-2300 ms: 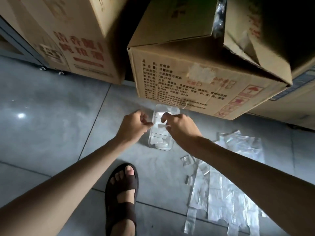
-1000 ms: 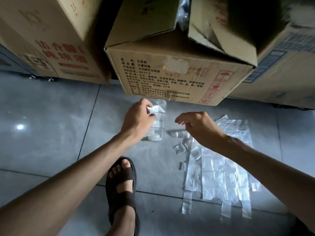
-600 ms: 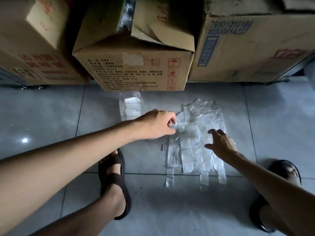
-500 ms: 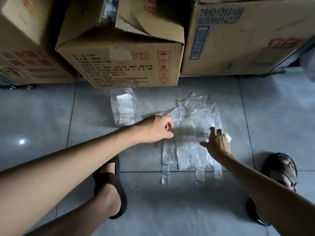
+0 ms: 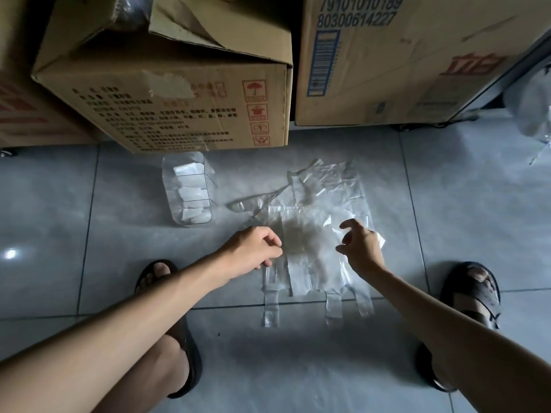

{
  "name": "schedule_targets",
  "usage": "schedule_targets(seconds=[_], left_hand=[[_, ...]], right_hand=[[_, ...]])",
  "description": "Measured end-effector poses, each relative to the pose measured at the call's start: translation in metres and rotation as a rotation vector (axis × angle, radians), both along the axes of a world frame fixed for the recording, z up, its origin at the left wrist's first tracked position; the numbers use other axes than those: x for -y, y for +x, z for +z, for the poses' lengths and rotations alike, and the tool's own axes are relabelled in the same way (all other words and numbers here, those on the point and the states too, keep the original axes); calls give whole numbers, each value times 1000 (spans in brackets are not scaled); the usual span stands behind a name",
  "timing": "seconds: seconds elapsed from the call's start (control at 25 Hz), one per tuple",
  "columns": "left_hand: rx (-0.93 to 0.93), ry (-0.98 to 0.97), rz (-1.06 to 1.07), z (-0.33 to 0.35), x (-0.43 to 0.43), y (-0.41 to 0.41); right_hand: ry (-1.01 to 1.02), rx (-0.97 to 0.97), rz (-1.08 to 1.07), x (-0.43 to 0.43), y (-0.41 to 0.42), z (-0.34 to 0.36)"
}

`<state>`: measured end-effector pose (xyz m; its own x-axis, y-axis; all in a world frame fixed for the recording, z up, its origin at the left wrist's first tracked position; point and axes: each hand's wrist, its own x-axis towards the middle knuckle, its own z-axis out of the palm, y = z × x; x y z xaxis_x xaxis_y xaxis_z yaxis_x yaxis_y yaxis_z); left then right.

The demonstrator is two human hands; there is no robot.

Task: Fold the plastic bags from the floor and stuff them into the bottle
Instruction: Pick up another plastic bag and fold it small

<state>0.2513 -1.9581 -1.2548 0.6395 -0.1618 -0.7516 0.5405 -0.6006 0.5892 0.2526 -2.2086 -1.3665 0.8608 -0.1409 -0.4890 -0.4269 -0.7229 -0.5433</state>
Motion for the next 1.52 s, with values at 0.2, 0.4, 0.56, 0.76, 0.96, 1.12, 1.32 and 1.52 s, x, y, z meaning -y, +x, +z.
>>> schedule_targets(seconds=[0.2, 0.4, 0.56, 0.76, 0.96, 1.12, 1.32, 1.52], left_hand=[[-29, -64, 217, 10, 3, -14], [-49, -195, 405, 64, 13, -31], [-63, -458, 563, 142, 20, -37], [-21, -744, 549, 234, 39, -66], [102, -881, 461, 289, 45, -77], [192, -877, 594, 318, 43, -79], [387, -627, 660, 332, 34, -60], [519, -486, 622, 332, 21, -41]], right_hand=[[258, -96, 46, -10, 10, 69], [594, -70, 143, -23, 18, 194], [865, -89, 140, -25, 8, 314], [1250, -103, 86, -13, -19, 429], [1340, -11, 12, 2, -45, 482], [1380, 44, -26, 11, -49, 478], [1177, -20, -262, 14, -41, 443], [1148, -214, -203, 7, -34, 432]])
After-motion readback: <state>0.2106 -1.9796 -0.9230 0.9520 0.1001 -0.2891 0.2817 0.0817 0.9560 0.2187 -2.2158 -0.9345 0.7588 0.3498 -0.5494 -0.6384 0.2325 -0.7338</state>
